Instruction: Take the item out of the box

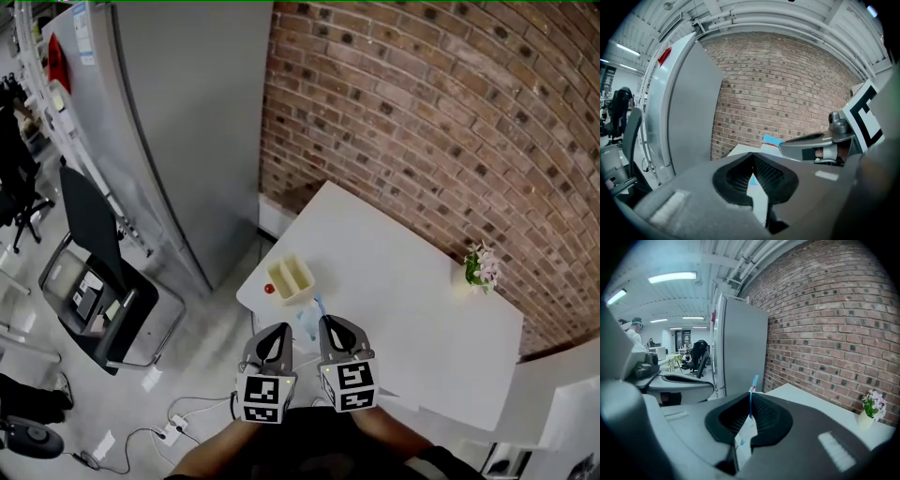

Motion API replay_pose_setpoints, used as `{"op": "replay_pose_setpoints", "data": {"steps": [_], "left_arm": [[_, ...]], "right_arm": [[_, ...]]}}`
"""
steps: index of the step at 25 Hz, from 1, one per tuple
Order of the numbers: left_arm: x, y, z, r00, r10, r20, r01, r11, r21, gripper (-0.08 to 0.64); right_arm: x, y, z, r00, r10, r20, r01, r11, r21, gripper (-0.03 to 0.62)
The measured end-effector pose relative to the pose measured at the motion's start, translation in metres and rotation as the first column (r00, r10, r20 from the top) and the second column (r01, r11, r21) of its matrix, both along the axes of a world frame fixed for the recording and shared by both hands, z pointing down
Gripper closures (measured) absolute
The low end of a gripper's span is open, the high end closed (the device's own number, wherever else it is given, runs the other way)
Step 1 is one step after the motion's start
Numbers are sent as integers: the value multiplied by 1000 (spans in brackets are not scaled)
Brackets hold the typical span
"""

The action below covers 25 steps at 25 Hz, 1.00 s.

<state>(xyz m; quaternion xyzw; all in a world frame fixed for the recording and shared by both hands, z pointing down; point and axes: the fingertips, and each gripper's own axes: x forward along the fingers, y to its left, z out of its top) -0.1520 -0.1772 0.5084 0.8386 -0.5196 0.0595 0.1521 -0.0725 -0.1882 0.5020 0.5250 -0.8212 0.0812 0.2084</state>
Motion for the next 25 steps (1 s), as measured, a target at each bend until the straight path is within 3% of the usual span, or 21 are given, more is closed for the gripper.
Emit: {"op": "replay_pose_setpoints", "data": {"steps": [7,25], "left_arm": [[33,22,-5,1000,-22,-10,22,999,-26,555],[126,105,-22,997,-74,20,74,997,0,555]], "right_arm": [[38,19,-1,1000,-20,15,20,1000,-8,581],[130,107,-10,990,-122,72,123,992,0,583]]}}
